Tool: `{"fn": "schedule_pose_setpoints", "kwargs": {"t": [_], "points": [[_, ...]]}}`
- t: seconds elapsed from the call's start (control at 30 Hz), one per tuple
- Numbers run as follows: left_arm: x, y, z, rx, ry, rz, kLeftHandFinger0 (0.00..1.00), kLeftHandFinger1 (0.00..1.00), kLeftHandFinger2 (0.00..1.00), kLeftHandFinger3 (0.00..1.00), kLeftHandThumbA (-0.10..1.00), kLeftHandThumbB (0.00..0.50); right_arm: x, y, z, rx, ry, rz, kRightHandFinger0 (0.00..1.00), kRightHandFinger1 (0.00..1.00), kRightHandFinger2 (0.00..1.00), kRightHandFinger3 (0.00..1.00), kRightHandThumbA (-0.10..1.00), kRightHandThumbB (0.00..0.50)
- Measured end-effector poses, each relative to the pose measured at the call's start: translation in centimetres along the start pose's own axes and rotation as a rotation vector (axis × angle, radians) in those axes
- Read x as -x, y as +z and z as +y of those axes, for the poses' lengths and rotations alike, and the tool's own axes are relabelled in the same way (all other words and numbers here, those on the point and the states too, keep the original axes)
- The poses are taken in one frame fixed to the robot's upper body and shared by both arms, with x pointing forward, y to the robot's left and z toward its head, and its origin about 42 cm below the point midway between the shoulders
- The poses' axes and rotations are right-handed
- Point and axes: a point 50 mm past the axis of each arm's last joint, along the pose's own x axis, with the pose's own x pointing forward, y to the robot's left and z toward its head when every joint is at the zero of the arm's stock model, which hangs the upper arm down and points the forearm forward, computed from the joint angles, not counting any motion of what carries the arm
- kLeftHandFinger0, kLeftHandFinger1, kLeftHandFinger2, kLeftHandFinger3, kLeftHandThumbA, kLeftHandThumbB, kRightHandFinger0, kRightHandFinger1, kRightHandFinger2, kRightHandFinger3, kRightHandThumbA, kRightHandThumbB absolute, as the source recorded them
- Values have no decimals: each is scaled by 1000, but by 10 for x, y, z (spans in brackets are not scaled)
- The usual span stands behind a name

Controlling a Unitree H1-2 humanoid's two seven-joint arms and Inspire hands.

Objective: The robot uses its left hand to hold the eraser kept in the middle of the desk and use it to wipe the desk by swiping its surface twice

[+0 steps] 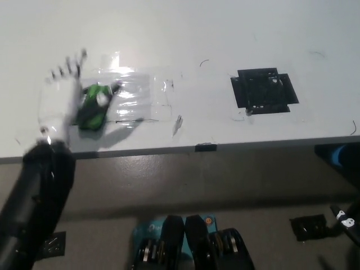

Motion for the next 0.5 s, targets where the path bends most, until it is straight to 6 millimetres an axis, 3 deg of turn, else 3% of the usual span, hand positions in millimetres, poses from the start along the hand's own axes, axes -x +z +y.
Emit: {"fn": "schedule_pose_setpoints", "kwargs": {"t": [0.27,0.3,0.37,0.43,0.47,0.5], "points": [[-3,46,69,186,204,-138,1000,1000,1000,1000,1000,418,5,-5,-6,18,4,26,1000,1000,1000,1000,1000,73],[-1,48,74,205,217,-146,1000,1000,1000,1000,1000,378,5,-5,-6,20,5,27,1000,1000,1000,1000,1000,80],[14,50,79,272,243,-145,1000,1000,1000,1000,1000,405,5,-5,-7,24,6,32,1000,1000,1000,1000,1000,90],[34,54,77,352,247,-136,1000,1000,1000,1000,1000,398,4,-5,-8,28,6,36,1000,1000,1000,1000,1000,84],[49,56,73,399,241,-126,1000,1000,1000,1000,1000,329,4,-4,-7,28,7,36,1000,1000,1000,1000,1000,99],[61,57,69,436,232,-116,1000,1000,1000,1000,1000,328,3,-4,-7,28,8,37,1000,1000,1000,1000,1000,99]]}}
